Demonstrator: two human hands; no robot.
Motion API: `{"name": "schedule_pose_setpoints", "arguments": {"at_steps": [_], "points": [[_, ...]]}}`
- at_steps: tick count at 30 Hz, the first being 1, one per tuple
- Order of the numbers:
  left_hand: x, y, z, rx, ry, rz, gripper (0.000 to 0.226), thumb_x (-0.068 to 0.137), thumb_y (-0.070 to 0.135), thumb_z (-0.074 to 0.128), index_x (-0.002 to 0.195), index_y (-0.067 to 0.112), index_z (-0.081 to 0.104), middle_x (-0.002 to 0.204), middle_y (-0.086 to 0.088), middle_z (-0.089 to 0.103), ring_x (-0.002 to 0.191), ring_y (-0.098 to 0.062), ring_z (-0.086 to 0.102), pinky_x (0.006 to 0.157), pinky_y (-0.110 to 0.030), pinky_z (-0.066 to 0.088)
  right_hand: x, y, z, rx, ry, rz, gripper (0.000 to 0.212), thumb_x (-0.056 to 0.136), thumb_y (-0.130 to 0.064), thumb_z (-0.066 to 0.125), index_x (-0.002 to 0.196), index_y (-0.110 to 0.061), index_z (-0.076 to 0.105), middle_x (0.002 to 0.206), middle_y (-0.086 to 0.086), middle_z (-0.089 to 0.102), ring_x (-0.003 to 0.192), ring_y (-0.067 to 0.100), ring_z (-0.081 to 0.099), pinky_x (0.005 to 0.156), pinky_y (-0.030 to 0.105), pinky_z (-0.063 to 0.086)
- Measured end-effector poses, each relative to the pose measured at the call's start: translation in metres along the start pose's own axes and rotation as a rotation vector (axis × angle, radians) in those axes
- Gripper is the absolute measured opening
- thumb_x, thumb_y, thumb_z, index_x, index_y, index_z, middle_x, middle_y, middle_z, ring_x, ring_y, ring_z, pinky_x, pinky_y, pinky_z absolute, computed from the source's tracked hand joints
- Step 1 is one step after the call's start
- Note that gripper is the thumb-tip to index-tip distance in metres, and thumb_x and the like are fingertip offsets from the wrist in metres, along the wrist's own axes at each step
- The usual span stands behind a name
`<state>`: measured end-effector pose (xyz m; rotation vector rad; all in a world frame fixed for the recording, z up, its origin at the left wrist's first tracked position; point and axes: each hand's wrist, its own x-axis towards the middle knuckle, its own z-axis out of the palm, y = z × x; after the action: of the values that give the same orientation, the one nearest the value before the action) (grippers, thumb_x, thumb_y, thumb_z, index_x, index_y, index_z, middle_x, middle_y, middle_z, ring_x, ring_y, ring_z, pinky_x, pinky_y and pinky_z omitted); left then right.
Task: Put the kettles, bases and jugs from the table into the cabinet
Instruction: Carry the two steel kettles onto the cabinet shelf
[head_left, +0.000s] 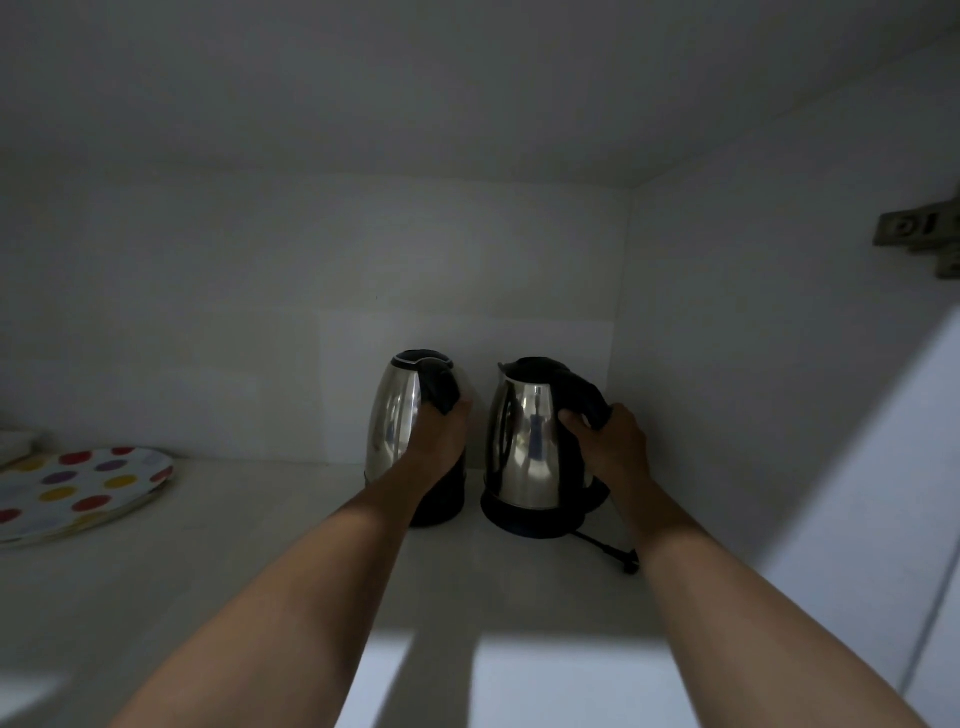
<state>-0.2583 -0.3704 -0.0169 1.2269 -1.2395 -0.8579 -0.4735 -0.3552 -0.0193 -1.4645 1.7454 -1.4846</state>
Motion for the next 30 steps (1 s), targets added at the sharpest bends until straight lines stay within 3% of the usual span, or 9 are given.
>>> {"name": "schedule_pose_setpoints", "arguments": {"at_steps": [7, 11, 15, 19, 25, 30], "points": [[0.004, 0.0, -0.001, 0.073, -0.036, -0.013, 0.038, 0.098, 0.031, 0.055, 0.122, 0.0, 0.055, 0.088, -0.015, 0.061, 0.079, -0.028, 0.059, 0.078, -0.043, 0.051, -0.003, -0.007, 0.001, -0.059, -0.017, -0.029, 0.061, 0.093, -0.052, 0.065, 0.122, -0.003, 0.044, 0.115, 0.018, 0.062, 0.105, 0.034, 0.064, 0.075, 0.031, 0.043], [-0.005, 0.004, -0.004, 0.184, -0.008, -0.011, 0.026, 0.099, 0.031, 0.054, 0.114, 0.01, 0.057, 0.092, -0.012, 0.066, 0.079, -0.023, 0.06, 0.062, -0.026, 0.043, -0.006, -0.013, 0.0, -0.141, -0.016, -0.071, 0.067, 0.091, -0.057, 0.064, 0.128, -0.007, 0.042, 0.126, 0.022, 0.057, 0.115, 0.038, 0.06, 0.087, 0.042, 0.052], [-0.008, 0.006, -0.011, 0.277, 0.004, 0.011, 0.05, 0.092, 0.038, 0.06, 0.134, 0.012, 0.053, 0.108, -0.007, 0.066, 0.093, -0.026, 0.063, 0.077, -0.028, 0.042, -0.013, -0.028, -0.005, -0.274, -0.015, -0.098, 0.078, 0.093, -0.058, 0.061, 0.15, -0.013, 0.033, 0.144, 0.022, 0.045, 0.133, 0.041, 0.046, 0.106, 0.052, 0.045], [-0.011, 0.012, -0.021, 0.387, 0.033, -0.007, 0.067, 0.087, 0.055, 0.06, 0.128, 0.002, 0.054, 0.113, -0.014, 0.069, 0.1, -0.033, 0.066, 0.078, -0.033, 0.047, -0.021, -0.041, -0.009, -0.388, 0.008, -0.154, 0.082, 0.096, -0.057, 0.057, 0.157, -0.013, 0.025, 0.156, 0.023, 0.035, 0.146, 0.04, 0.03, 0.115, 0.057, 0.033], [-0.05, 0.047, -0.046, 0.608, 0.074, 0.123, 0.06, 0.098, 0.051, 0.048, 0.133, 0.002, 0.047, 0.126, -0.02, 0.062, 0.117, -0.037, 0.058, 0.091, -0.036, 0.046, -0.046, -0.067, -0.019, -0.559, -0.04, -0.2, 0.077, 0.101, -0.055, 0.046, 0.16, -0.016, 0.016, 0.164, 0.02, 0.022, 0.154, 0.038, 0.012, 0.121, 0.061, 0.015], [-0.095, 0.073, -0.087, 0.835, 0.006, 0.263, 0.057, 0.098, 0.053, 0.043, 0.141, 0.016, 0.044, 0.136, -0.015, 0.056, 0.125, -0.037, 0.051, 0.1, -0.043, 0.045, -0.091, -0.102, -0.027, -0.667, -0.097, -0.223, 0.078, 0.102, -0.057, 0.042, 0.162, -0.018, 0.011, 0.167, 0.018, 0.015, 0.156, 0.038, 0.006, 0.122, 0.061, 0.013]]}}
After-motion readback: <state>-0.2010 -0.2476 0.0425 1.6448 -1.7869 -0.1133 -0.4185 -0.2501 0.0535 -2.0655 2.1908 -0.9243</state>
